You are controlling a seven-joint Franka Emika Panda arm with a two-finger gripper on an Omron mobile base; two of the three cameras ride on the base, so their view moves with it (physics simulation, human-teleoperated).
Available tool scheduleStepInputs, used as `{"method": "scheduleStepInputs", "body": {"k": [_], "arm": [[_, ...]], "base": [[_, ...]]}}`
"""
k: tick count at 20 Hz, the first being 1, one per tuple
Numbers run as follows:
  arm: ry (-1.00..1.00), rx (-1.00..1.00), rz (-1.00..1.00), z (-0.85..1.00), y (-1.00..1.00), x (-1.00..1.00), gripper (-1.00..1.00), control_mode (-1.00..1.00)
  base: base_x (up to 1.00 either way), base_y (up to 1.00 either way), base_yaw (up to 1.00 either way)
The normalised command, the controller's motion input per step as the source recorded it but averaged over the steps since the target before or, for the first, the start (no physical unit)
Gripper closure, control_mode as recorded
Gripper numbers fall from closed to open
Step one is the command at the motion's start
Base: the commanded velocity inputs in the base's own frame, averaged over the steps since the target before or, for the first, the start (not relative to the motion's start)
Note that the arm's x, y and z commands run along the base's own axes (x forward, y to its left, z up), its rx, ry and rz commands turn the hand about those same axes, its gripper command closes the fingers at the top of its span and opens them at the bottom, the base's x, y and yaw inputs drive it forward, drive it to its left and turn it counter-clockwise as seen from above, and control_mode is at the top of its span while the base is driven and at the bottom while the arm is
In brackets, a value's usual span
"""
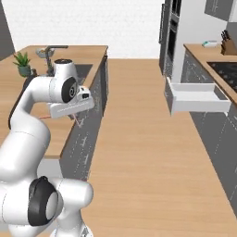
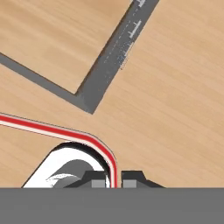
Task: Take a straw from the drawer in front and place it inside the glass cup on the dining counter.
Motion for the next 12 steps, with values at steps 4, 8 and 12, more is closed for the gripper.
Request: {"method": "scheduleStepInputs", "body": {"k": [4,8,12], "arm": [[0.0,0.0,0.0,0.0,0.0,0.0,1.0,1.0],[0.0,0.0,0.0,0.0,0.0,0.0,1.0,1.0],[0.0,0.0,0.0,0.0,0.0,0.0,1.0,1.0]], "base": [[-0.01,1.0,-0.07],[-0.15,1.0,-0.09],[-0.17,1.0,-0.1]]}}
